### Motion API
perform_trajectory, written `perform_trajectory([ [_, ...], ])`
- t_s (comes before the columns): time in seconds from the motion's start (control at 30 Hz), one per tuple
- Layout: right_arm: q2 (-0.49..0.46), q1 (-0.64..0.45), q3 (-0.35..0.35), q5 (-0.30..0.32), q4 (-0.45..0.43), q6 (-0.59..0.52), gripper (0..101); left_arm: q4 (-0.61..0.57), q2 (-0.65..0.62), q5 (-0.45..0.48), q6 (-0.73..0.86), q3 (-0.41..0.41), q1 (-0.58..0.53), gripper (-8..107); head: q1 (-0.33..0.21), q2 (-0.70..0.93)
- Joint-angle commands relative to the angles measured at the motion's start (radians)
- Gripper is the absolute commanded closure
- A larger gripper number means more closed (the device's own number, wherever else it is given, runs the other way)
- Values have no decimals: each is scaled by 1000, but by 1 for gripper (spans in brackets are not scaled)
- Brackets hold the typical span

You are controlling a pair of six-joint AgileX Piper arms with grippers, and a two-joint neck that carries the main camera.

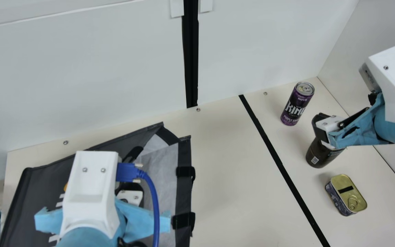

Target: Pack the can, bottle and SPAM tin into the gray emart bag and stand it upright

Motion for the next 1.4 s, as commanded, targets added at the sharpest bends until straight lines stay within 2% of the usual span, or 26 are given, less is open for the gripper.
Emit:
perform_trajectory([
  [0.0,0,0,0,0,0,0,6,-20,-2,-6,-3,-3,0,107,-23,-1],
  [0.63,0,0,0,0,0,0,6,-217,-57,-230,-16,204,93,107,-23,-1],
  [1.07,0,0,0,0,0,0,6,-421,-95,-367,62,319,173,107,-23,-1],
  [1.37,0,0,0,0,0,0,6,-575,-126,-416,144,371,238,107,-23,-1],
])
